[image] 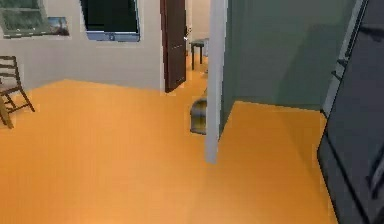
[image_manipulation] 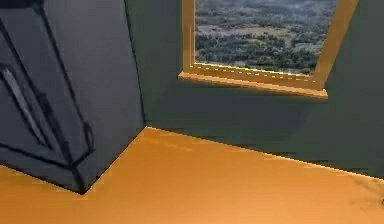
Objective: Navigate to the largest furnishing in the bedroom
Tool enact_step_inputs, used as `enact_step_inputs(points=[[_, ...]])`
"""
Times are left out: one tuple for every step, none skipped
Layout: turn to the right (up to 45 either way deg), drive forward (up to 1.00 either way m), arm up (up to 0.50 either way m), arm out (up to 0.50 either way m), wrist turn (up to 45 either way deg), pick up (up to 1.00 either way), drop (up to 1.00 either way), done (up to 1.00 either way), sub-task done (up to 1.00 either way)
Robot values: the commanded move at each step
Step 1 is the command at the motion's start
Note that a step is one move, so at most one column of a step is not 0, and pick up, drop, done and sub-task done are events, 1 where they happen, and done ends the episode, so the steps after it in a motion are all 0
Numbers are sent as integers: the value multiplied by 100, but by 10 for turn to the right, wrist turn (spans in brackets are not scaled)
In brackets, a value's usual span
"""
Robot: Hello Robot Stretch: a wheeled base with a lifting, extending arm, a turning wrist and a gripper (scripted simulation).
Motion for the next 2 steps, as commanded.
enact_step_inputs(points=[[-90,0,0,0,0,0,0,0,0],[0,100,0,0,0,0,0,0,0]])
